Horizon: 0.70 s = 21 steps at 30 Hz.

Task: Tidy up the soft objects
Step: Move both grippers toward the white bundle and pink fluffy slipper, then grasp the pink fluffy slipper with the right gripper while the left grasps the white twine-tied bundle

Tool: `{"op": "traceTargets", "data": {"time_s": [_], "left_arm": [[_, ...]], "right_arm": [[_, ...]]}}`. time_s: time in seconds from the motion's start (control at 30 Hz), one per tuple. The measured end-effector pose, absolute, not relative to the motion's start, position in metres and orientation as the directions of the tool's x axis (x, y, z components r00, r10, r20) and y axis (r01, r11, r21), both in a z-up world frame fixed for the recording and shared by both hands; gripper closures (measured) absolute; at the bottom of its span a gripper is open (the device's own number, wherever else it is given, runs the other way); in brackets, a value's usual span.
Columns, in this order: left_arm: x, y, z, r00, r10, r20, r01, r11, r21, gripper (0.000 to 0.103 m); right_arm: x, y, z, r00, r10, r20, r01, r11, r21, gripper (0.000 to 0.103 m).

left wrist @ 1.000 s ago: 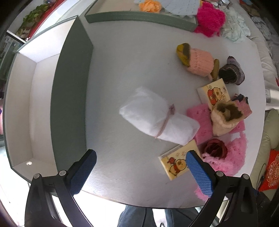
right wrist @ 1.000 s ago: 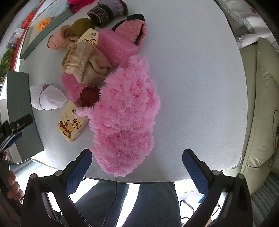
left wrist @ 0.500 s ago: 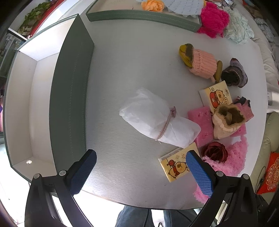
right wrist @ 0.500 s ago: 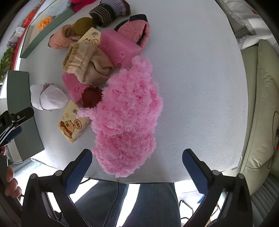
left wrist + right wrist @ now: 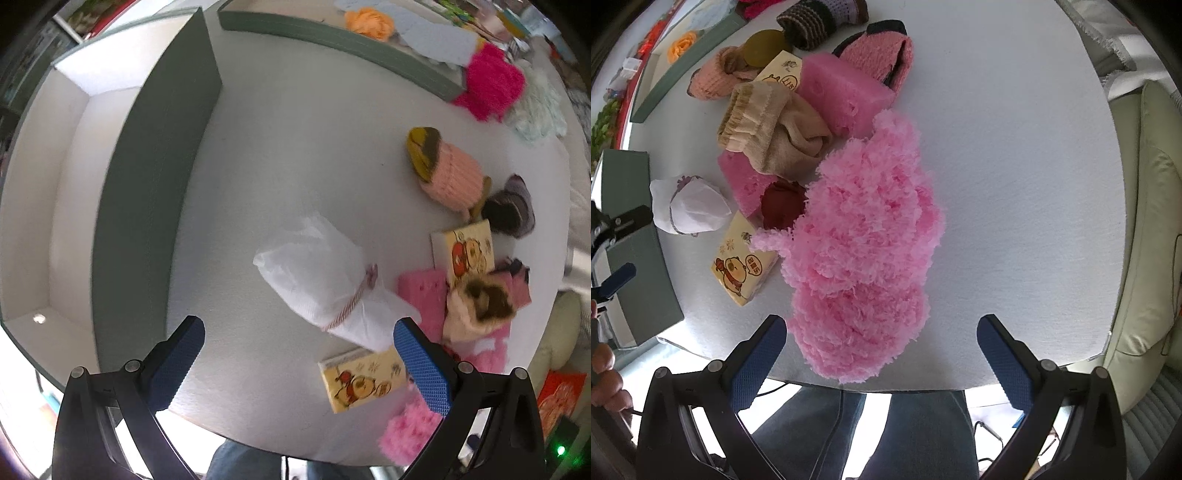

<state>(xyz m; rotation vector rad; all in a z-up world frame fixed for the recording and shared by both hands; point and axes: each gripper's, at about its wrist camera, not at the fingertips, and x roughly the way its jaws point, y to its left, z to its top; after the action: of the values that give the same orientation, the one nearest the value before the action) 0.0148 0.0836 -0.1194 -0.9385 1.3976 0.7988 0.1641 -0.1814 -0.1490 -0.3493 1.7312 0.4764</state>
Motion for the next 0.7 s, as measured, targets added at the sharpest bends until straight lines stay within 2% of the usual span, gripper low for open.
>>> {"op": "traceTargets", "data": {"time_s": [0.37, 0.7], "left_arm": [[0.031, 0.094, -0.157, 0.013, -0.11, -0.994, -0.928, 0.37, -0.053, 0.0], [0.045, 0.11, -0.18, 0.054, -0.134, -0.99, -0.94, 0.328, -0.096, 0.0]], "right_arm": [[0.17, -0.174, -0.168, -0.202, 0.042, -0.979, -0.428, 0.895, 0.127, 0.0], [0.173, -0.169, -0.198, -0.194, -0.018, -0.981, -0.436, 0.897, 0.07, 0.0]]}}
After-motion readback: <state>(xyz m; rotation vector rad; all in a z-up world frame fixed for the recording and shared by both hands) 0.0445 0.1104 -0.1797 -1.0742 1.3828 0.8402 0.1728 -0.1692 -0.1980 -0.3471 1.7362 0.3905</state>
